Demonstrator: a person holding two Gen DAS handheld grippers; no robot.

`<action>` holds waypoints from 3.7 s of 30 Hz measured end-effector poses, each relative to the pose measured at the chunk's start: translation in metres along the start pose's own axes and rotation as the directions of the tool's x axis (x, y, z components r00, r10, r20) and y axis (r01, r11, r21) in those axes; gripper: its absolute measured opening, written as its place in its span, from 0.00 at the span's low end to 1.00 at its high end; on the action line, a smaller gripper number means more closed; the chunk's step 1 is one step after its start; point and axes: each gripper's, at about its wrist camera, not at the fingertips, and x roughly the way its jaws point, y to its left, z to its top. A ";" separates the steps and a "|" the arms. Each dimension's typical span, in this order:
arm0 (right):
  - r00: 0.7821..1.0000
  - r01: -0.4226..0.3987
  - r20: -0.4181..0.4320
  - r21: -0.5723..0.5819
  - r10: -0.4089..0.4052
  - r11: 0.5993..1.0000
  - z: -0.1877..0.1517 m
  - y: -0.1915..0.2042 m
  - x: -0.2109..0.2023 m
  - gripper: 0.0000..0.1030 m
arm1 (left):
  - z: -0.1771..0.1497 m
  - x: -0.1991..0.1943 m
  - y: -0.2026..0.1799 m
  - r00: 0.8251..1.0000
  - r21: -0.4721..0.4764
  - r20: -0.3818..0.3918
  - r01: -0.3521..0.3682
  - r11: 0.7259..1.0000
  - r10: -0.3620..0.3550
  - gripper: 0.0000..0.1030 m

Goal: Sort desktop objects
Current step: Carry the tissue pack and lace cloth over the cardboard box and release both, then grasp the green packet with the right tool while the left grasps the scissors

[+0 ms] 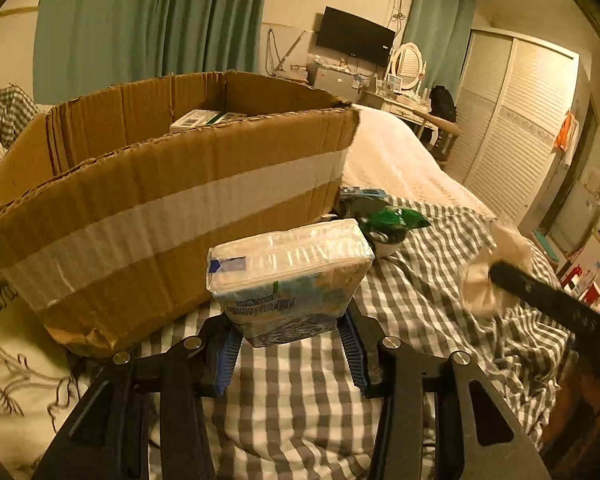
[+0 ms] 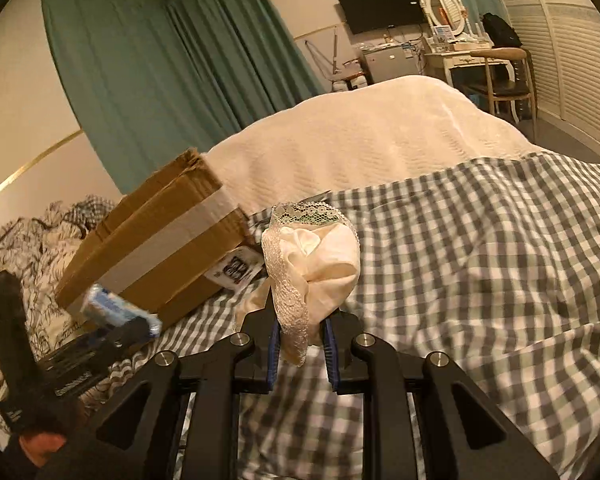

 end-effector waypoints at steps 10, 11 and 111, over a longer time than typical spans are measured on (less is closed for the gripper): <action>0.993 -0.061 0.092 -0.097 0.070 0.993 0.026 0.083 -0.021 0.18 | 0.064 -0.032 0.033 0.967 -0.067 0.217 0.148 0.987 -0.130 0.45; 0.989 -0.090 0.101 -0.132 0.104 0.987 0.038 0.103 -0.023 0.18 | 0.075 -0.044 0.041 0.960 -0.069 0.248 0.150 0.986 -0.129 0.45; 0.980 0.171 0.089 0.091 -0.179 0.981 0.008 -0.048 0.053 0.43 | 0.021 0.114 -0.038 0.998 -0.118 -0.040 0.033 0.992 -0.038 1.00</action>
